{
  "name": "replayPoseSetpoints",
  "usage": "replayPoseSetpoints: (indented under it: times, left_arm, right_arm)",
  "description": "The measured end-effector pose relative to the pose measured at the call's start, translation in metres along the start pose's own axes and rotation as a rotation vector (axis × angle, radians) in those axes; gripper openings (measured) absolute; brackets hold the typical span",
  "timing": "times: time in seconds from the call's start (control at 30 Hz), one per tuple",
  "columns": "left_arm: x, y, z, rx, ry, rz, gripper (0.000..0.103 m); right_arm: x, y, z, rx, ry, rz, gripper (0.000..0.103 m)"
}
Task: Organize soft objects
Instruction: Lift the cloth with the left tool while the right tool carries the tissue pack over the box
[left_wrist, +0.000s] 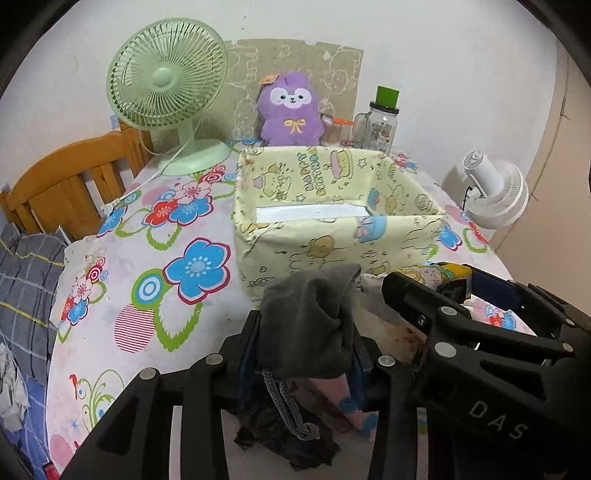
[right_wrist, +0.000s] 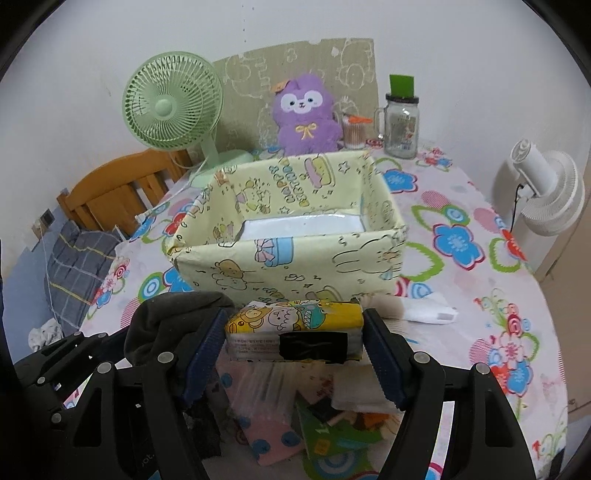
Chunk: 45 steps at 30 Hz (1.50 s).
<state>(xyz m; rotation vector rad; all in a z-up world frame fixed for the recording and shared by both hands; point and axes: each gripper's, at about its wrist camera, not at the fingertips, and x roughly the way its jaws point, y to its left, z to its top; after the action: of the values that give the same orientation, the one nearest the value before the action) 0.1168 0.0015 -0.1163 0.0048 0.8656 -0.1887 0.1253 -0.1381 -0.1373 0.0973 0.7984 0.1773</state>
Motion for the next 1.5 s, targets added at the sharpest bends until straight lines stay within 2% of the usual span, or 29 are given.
replayPoseSetpoints:
  times: [0.9,1.23,1.5]
  left_arm:
    - [-0.072,-0.059,0.011,0.048,-0.117,0.056,0.042]
    - [-0.083,-0.068,0.021,0.058,-0.148,0.057,0.042]
    - [-0.080,-0.065,0.033,0.050,-0.156,0.074,0.042]
  right_arm:
    - [-0.102,-0.027,0.008,-0.050,-0.185,-0.086,0.076]
    - [-0.119,-0.028,0.019,-0.080,-0.235,-0.106,0.076]
    - [-0.115,-0.027,0.031,-0.096,-0.258,-0.106,0.076]
